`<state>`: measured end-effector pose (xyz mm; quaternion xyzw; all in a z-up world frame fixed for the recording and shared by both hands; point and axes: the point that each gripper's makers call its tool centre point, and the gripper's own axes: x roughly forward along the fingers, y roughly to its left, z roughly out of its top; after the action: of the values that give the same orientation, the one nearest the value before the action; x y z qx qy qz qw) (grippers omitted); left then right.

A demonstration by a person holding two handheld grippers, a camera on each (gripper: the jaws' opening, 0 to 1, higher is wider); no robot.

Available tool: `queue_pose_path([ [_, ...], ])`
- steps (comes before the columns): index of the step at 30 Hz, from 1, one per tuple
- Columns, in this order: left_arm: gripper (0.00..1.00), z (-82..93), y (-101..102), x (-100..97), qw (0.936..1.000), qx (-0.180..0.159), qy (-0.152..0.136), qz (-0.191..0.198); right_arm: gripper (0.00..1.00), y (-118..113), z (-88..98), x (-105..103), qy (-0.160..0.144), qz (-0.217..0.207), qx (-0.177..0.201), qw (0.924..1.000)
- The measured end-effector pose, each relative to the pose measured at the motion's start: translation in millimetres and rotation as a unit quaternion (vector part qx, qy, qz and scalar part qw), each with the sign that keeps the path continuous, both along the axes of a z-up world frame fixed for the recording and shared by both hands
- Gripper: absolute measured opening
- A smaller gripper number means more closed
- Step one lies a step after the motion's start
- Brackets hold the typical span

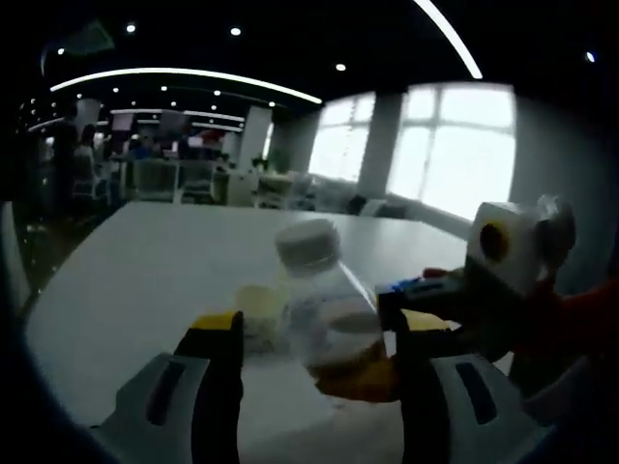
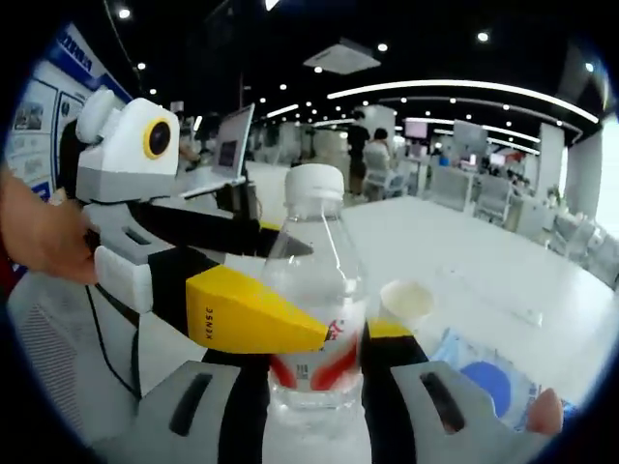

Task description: Arrange the tabletop items into an orderly group along one side of the table until the central work area is clear of visible clutter.

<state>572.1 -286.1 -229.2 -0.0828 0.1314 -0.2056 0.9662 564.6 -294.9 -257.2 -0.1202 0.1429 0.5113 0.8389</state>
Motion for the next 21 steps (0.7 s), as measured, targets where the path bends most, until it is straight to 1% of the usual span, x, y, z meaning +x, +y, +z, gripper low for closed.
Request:
queue_pose_path([
  [2, 0.58, 1.2, 1.7, 1.3, 1.0000, -0.004, -0.002, 0.002, 0.35, 1.7, 0.9, -0.9, -0.001, -0.004, -0.001, 1.0000],
  [6, 0.57, 3.4, -0.1, 2.5, 1.0000, -0.003, -0.003, -0.001, 0.35, 3.8, 2.5, -2.5, -0.004, -0.010, -0.001, 0.9999],
  [10, 0.56, 2.8, 0.8, 4.4, 0.9999, -0.014, 0.008, 0.000, 0.35, 3.3, 5.5, -0.1, -0.008, -0.025, 0.005, 0.9996],
  [14, 0.50, 3.4, -0.2, 3.6, 0.9996, -0.022, 0.019, -0.001, 0.35, 4.9, 8.8, -1.7, -0.014, -0.028, 0.008, 0.9995],
  [16, 0.49, 3.7, -1.1, 2.7, 0.9994, -0.025, 0.023, -0.002, 0.35, 5.1, 9.5, -1.2, -0.015, -0.031, 0.010, 0.9994],
  [20, 0.39, 3.7, -7.8, -1.9, 0.9988, -0.028, 0.038, -0.015, 0.35, 6.7, 8.4, -3.5, -0.012, -0.029, 0.008, 0.9995],
  [21, 0.39, 3.6, -6.9, -1.8, 0.9991, -0.016, 0.037, -0.011, 0.35, 6.6, 8.5, -3.5, -0.012, -0.030, 0.008, 0.9994],
])
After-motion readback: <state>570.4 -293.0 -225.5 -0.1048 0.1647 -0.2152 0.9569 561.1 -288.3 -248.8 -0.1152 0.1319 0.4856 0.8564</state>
